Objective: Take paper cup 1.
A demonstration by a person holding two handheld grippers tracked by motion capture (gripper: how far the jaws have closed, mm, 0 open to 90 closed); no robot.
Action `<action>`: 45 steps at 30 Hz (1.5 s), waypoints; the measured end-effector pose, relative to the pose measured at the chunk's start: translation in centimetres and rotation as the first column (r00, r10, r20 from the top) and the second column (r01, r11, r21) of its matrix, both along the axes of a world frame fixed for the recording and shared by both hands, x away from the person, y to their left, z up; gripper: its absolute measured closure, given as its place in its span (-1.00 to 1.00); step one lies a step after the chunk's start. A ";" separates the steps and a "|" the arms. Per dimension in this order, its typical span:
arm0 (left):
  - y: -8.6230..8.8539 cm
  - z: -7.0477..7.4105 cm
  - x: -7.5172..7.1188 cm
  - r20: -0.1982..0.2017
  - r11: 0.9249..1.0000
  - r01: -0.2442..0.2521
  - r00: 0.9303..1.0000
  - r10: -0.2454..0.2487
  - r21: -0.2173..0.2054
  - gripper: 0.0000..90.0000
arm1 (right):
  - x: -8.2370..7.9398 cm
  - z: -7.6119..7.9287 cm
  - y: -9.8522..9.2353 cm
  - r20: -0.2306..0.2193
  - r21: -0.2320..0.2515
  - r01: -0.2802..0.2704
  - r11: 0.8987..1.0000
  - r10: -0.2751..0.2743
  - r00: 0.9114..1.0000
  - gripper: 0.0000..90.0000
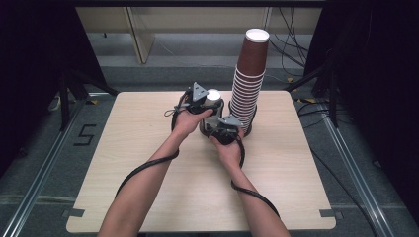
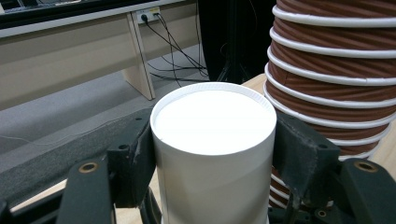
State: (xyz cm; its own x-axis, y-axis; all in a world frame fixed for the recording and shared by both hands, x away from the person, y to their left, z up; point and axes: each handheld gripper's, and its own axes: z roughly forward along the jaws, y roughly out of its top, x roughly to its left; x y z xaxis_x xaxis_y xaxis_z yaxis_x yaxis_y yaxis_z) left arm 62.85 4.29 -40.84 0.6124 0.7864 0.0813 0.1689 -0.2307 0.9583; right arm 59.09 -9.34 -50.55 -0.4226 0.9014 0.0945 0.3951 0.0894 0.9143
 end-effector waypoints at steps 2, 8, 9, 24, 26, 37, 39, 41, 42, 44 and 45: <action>0.0 0.1 0.0 0.002 1.000 -0.002 1.000 0.002 -0.001 -0.26 | 0.0 0.0 0.0 -0.001 -0.001 -0.001 1.000 0.001 1.000 -0.25; 0.0 0.6 0.0 0.007 1.000 -0.001 1.000 0.001 -0.008 -0.25 | 0.0 0.0 0.0 0.003 -0.004 -0.001 1.000 0.001 1.000 -0.25; 0.0 0.7 0.0 0.010 1.000 -0.001 1.000 0.001 -0.006 -0.25 | 0.0 0.0 0.0 0.002 -0.003 -0.001 1.000 0.001 1.000 -0.25; 0.2 2.5 -0.5 0.048 1.000 0.003 0.999 -0.002 -0.008 -0.25 | -0.4 0.4 0.1 0.013 0.006 -0.029 1.000 0.029 0.999 -0.46; 0.2 2.8 -0.6 0.051 1.000 0.007 0.999 -0.006 -0.008 -0.25 | -0.5 0.5 0.1 0.011 0.001 -0.026 1.000 0.026 1.000 -0.46; 0.6 4.2 -1.4 0.068 1.000 0.012 0.998 -0.011 -0.011 -0.25 | -1.0 0.9 -0.5 0.035 0.004 -0.032 0.999 0.032 0.999 -0.47; 0.7 4.5 -1.4 0.072 1.000 0.011 0.997 -0.010 -0.012 -0.25 | -1.1 1.1 -0.7 0.024 0.003 -0.034 0.999 0.033 0.999 -0.47; 0.8 4.7 -1.6 0.077 1.000 0.010 0.997 -0.009 -0.014 -0.25 | -1.1 1.2 -0.9 0.025 -0.026 -0.043 0.999 0.043 0.999 -0.47; 0.9 4.9 -1.7 0.080 1.000 0.012 0.997 -0.011 -0.013 -0.25 | -1.3 1.3 -0.8 0.020 0.000 -0.037 0.999 0.037 0.999 -0.47; 0.9 5.1 -1.9 0.082 1.000 0.015 0.997 -0.015 -0.007 -0.25 | -1.3 1.3 -0.8 0.028 -0.014 -0.043 0.999 0.044 0.999 -0.48; 0.9 5.2 -2.0 0.084 1.000 0.017 0.996 -0.016 -0.006 -0.25 | -1.3 1.3 -0.8 0.032 -0.012 -0.047 0.999 0.048 0.998 -0.48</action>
